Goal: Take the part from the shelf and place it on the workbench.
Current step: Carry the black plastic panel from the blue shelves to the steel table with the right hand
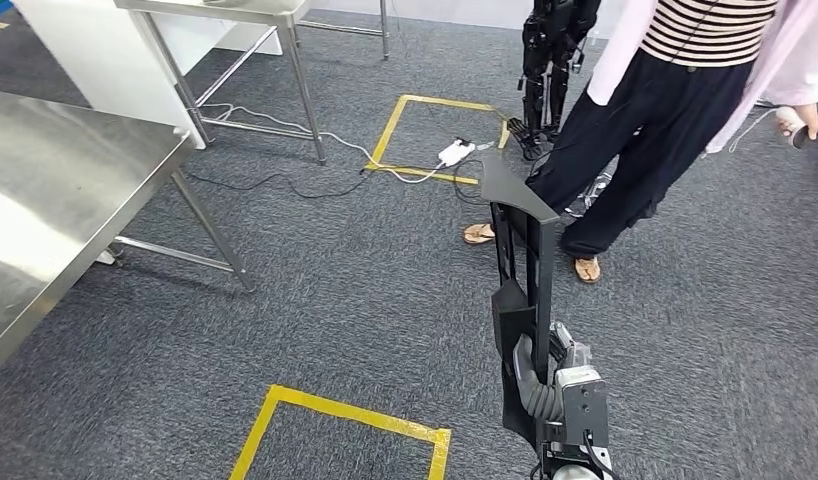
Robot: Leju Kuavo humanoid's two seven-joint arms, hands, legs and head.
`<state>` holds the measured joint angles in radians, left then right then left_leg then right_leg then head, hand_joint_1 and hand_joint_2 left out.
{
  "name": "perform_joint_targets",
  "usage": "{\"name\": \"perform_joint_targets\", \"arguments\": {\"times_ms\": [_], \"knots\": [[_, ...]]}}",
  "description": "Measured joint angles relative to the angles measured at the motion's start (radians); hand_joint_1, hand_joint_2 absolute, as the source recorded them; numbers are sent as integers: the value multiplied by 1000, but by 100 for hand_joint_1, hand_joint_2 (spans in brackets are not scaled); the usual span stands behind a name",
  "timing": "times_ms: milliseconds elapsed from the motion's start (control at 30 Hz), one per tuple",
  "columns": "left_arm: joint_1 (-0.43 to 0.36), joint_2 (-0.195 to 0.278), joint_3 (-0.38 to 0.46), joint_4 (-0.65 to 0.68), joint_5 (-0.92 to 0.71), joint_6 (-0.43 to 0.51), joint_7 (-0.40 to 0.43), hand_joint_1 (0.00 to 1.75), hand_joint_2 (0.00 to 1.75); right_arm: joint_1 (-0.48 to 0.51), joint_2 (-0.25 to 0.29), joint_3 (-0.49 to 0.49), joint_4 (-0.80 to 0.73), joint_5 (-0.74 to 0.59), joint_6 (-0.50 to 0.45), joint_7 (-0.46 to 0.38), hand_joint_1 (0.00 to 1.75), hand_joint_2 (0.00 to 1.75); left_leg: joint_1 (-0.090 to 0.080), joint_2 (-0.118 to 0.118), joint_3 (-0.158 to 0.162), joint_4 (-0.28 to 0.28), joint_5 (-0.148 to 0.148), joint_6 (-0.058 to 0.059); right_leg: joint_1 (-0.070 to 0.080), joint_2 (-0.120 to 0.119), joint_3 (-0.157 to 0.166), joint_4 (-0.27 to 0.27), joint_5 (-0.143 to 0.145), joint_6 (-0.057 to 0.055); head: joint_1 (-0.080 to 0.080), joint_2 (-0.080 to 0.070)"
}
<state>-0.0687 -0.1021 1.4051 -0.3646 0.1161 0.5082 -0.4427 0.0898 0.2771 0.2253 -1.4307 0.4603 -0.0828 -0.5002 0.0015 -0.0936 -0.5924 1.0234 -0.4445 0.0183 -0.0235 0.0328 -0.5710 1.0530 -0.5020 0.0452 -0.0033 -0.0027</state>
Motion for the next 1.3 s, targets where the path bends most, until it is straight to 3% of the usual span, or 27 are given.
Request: {"name": "perform_joint_targets", "arguments": {"times_ms": [100, 167, 233, 267, 300, 333, 367, 400, 467, 533, 600, 667, 733, 800, 833, 867, 933, 967, 1000, 1033, 1100, 1167, 1200, 1233, 1300], "knots": [[0, -29, -24, 58, -140, 156, 155, 0, 175, -4, 4, 0, 0, 0, 0, 4, 175, 175, 3, -9, -9, 2, 1, -13, 3, -12, 5, -9, 7, -24, -1, 0], [-1, -69, -7, 68, -346, 184, 268, 0, 175, -6, 7, 1, 0, -2, -2, 4, 175, 175, 3, 23, -25, 38, -21, -20, -1, -25, 6, -11, 10, -35, -7, 0], [-15, -118, 37, 57, -571, 190, 379, 0, 175, -8, 8, 1, 2, -7, -4, 3, 175, 175, 4, 68, -79, 147, -78, -27, 1, -44, 6, -11, 9, -42, -14, 0], [-22, -140, 58, 52, -641, 191, 413, 0, 175, -8, 8, 1, 3, -9, -6, 2, 175, 175, 5, 80, -113, 215, -107, -29, 4, -55, 5, -11, 8, -44, -15, 0], [-28, -159, 76, 49, -680, 192, 434, 0, 175, -9, 8, 1, 5, -12, -7, 1, 175, 175, 6, 86, -141, 267, -124, -29, 6, -65, 4, -11, 7, -45, -15, 0], [-31, -176, 88, 48, -694, 192, 444, 0, 175, -9, 8, 1, 7, -13, -8, 0, 175, 175, 6, 89, -151, 286, -123, -27, 9, -76, 4, -11, 7, -46, -15, 0], [-32, -189, 98, 47, -694, 192, 448, 0, 175, -10, 8, 1, 9, -13, -9, -1, 175, 175, 6, 91, -141, 266, -104, -23, 11, -85, 5, -11, 6, -46, -15, 0], [-33, -198, 106, 46, -693, 193, 450, 0, 175, -11, 8, 1, 9, -13, -9, -1, 175, 175, 4, 98, -112, 211, -72, -17, 13, -93, 7, -11, 5, -47, -15, 0], [-38, -209, 118, 43, -693, 194, 451, 0, 175, -15, 10, 2, 10, -14, -10, -2, 175, 175, -9, 138, -40, 75, -21, 2, 18, -110, 10, -12, 3, -47, -14, 0], [-46, -216, 124, 38, -695, 195, 451, 0, 175, -19, 11, 3, 10, -15, -10, -3, 175, 175, -22, 162, -10, 11, -9, 15, 19, -127, 12, -14, 0, -44, -15, 0], [-48, -220, 128, 35, -698, 195, 451, 0, 175, -20, 12, 4, 10, -15, -11, -4, 175, 175, -25, 143, -6, 1, -6, 24, 20, -144, 17, -19, -1, -38, -16, 0], [-50, -222, 135, 37, -695, 196, 439, 0, 175, -23, 13, 6, 11, -18, -15, -8, 175, 175, -19, 123, 9, -22, 7, 31, 21, -115, 13, 1, -12, -33, -15, 0], [-55, -220, 140, 50, -681, 195, 406, 0, 175, -27, 10, 7, 13, -20, -23, -16, 175, 175, -11, 102, 17, -38, 20, 36, 18, -61, -30, 91, -52, -35, -11, 0], [-59, -214, 141, 71, -669, 189, 369, 0, 175, -28, 4, 7, 14, -14, -37, -28, 175, 175, -9, 76, 16, -37, 23, 40, 12, -40, -92, 209, -92, -34, -8, 0], [-60, -209, 141, 81, -666, 183, 355, 0, 175, -29, 1, 7, 14, -5, -47, -33, 175, 175, -8, 61, 16, -36, 23, 38, 8, -38, -109, 235, -94, -27, -8, 0], [-60, -205, 141, 89, -663, 176, 345, 0, 175, -32, 0, 7, 13, 9, -59, -36, 175, 175, -5, 47, 16, -35, 23, 36, 3, -37, -108, 223, -79, -15, -8, 0], [-59, -193, 141, 101, -664, 158, 332, 0, 175, -55, -4, 7, 5, 59, -93, -27, 175, 175, 1, 22, 13, -23, 18, 24, -10, -21, -60, 105, -21, 14, -7, 0], [-59, -186, 140, 106, -671, 149, 333, 0, 175, -77, -6, 7, -3, 93, -113, -14, 175, 175, 2, 12, 6, -12, 12, 15, -15, -9, -35, 47, 2, 21, -5, 0], [-59, -177, 138, 110, -684, 138, 339, 0, 175, -103, -9, 6, -13, 128, -133, 6, 175, 175, 1, 6, -1, -2, 8, 7, -17, 1, -19, 11, 16, 19, -5, 0], [-57, -170, 134, 114, -701, 123, 348, 0, 175, -133, -13, 4, -26, 161, -151, 30, 175, 175, 1, 2, -9, 5, 5, 0, -16, 7, -15, -2, 20, 11, -5, 0], [-52, -154, 120, 119, -736, 84, 366, 0, 175, -191, -23, -5, -51, 218, -180, 88, 175, 175, 4, -5, -17, 7, 6, -7, -12, -3, -19, 0, 24, -10, -9, 0], [-46, -139, 101, 122, -764, 29, 377, 0, 175, -259, -37, -20, -72, 264, -194, 154, 175, 175, 8, 16, -28, 31, -8, -12, -12, -14, -19, -1, 27, -22, -12, 0], [-44, -132, 90, 124, -776, -2, 381, 0, 175, -295, -46, -30, -79, 284, -196, 187, 175, 175, 9, 36, -43, 64, -28, -15, -12, -21, -19, -2, 29, -26, -15, 0], [-43, -123, 78, 126, -788, -36, 385, 0, 175, -337, -59, -41, -85, 304, -196, 222, 175, 175, 9, 59, -72, 121, -58, -19, -9, -29, -20, -2, 29, -29, -17, 0], [-42, -105, 55, 129, -807, -94, 397, 0, 175, -420, -87, -65, -89, 337, -188, 287, 175, 175, 9, 84, -140, 252, -113, -21, -2, -48, -24, -2, 29, -33, -20, 0]]}}
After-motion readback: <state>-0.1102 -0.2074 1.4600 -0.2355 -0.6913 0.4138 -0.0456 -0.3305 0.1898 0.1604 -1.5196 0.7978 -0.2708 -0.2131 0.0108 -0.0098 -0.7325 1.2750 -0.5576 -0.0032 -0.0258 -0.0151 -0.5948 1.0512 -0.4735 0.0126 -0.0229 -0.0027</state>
